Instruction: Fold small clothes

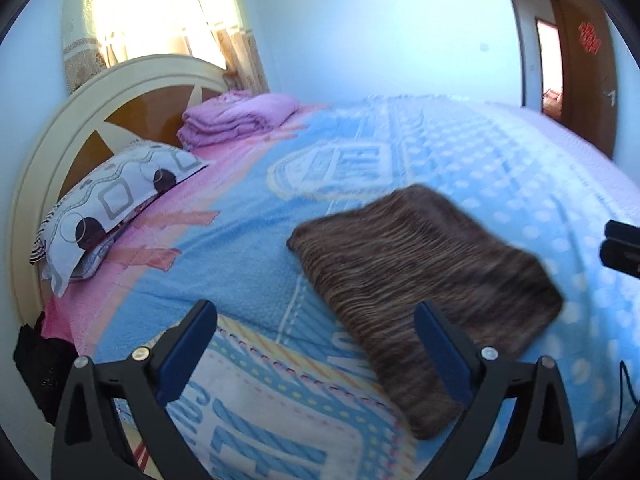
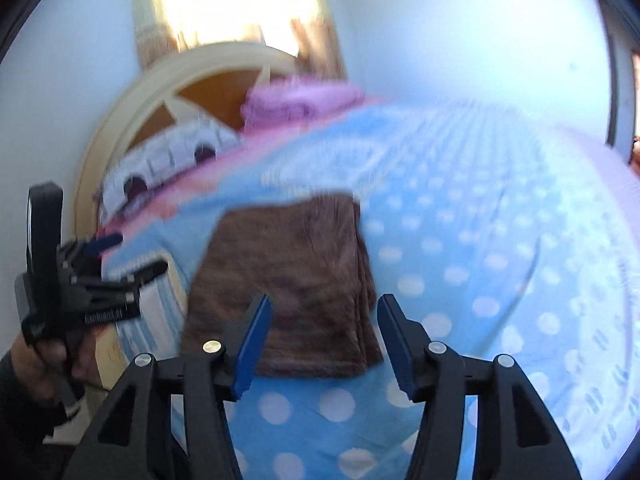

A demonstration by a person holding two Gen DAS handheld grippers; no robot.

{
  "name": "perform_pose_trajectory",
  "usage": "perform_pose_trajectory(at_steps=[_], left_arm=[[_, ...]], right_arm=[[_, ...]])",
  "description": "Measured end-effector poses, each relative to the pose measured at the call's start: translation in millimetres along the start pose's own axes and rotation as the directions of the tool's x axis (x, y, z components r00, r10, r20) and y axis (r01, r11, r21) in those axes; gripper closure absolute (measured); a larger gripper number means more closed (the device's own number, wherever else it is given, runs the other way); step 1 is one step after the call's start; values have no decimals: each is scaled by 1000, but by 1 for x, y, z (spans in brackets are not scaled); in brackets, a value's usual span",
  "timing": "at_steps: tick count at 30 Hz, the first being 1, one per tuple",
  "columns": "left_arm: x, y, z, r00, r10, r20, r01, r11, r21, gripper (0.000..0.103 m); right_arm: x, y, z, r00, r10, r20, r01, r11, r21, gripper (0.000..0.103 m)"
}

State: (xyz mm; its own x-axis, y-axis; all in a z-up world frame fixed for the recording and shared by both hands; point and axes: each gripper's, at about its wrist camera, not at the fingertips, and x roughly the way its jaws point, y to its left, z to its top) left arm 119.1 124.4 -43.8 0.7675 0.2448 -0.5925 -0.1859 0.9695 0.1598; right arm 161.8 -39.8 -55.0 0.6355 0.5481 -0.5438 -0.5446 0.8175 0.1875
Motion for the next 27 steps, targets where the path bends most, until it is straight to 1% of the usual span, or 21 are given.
perform_pose_trajectory(at_steps=[2, 4, 7, 8, 10, 13, 27], left_arm=[[-11, 1, 3, 999, -25, 21, 26, 999, -21, 1], [-19, 0, 6, 998, -45, 40, 46, 999, -28, 1], [-28, -2, 10, 996, -54, 67, 56, 998, -30, 1], [-30, -2, 11, 996, -58, 72, 60, 998, -28, 1], [-32, -3, 12, 995, -58, 79, 60, 998, -24, 1], [-35, -5, 11, 995, -57, 82, 60, 998, -27, 1], [-37, -6, 10, 995, -55, 84, 57, 998, -28, 1]], right_arm=[[-17, 12, -1, 998, -20, 53, 20, 1000, -6, 46], [-27, 21, -1, 996, -39, 81, 41, 999, -23, 46], [-41, 25, 1, 993, -53, 108, 56, 998, -30, 44], [-45, 25, 2, 991, -57, 117, 60, 998, -23, 42], [-50, 24, 1, 990, -57, 126, 59, 998, -9, 40], [-54, 23, -1, 989, -61, 132, 61, 998, 1, 40], [-59, 29, -7, 989, -51, 135, 52, 999, -4, 40]])
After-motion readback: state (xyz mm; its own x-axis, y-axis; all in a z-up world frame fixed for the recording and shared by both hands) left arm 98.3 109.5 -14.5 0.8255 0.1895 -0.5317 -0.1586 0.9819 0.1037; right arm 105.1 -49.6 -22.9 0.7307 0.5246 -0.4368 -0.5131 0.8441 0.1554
